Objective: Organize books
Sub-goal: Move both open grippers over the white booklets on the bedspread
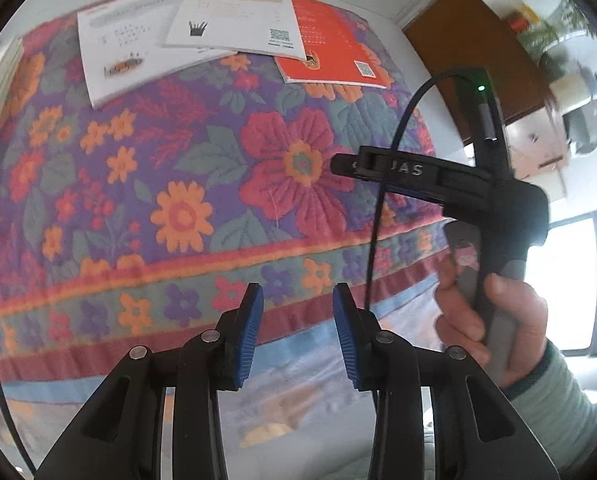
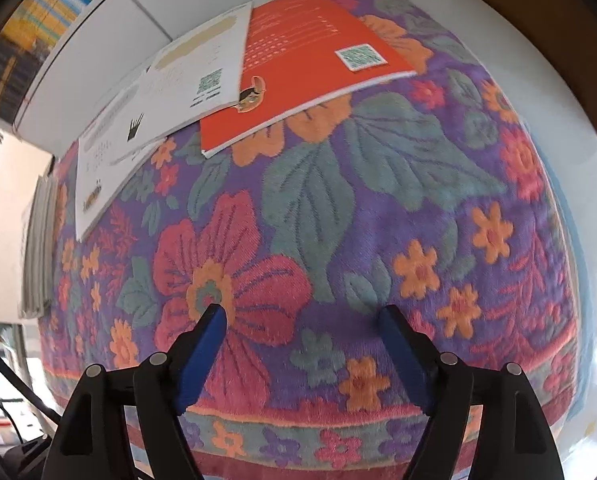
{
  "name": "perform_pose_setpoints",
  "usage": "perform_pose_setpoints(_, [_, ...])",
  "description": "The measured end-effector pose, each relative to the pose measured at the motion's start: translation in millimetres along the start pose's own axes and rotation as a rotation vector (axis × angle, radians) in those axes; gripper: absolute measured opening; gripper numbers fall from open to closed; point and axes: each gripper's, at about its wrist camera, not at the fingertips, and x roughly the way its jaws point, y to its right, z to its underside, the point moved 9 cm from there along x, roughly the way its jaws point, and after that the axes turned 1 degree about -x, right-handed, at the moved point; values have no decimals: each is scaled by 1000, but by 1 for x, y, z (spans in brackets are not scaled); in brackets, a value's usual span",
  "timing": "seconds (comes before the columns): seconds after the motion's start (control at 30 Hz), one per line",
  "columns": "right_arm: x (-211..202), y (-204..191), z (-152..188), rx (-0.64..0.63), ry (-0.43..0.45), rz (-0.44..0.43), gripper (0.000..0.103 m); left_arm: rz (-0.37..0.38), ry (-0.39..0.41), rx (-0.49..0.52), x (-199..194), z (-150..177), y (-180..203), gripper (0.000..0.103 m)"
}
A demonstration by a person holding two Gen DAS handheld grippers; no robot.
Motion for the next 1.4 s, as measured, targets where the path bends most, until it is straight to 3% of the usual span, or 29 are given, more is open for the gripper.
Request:
perform_pose_setpoints(0.13, [7, -9, -2, -35, -8, 10, 89, -74, 35, -25, 0, -10, -14, 33])
perform_pose_setpoints(0.23, [14, -19, -5, -79, -16, 39, 93, -30, 12, -40, 0, -7, -18, 33])
perform_pose_setpoints(0.33, [19, -25, -8, -111, -18, 52, 96, -68, 44, -95, 0, -17, -31, 33])
perform_pose_setpoints(0.43, [22, -30, -15, -120, -17, 46, 99, -8, 27, -132, -1, -11, -33, 33])
perform_pose_setpoints(0.57, [26, -32, -20, -123, -11, 28, 103, -61, 62, -159, -3, -15, -44, 33])
perform_pose_setpoints(0.67, [28, -34, -24, -151, -17, 47, 103, -29, 52, -173, -6, -12, -47, 33])
perform_pose_setpoints(0.9, [26, -35, -19, -133, -12, 35, 103, -61, 90, -180, -18, -5, -56, 33])
perform_pose_setpoints(1.2, [13, -25, -17, 7, -23, -69, 100, -69, 83, -155, -17, 8, -53, 33])
perform_pose_setpoints(1.4, [-4, -13, -3, 36, -25, -89, 98, -60, 74, -136, -14, 5, -52, 33])
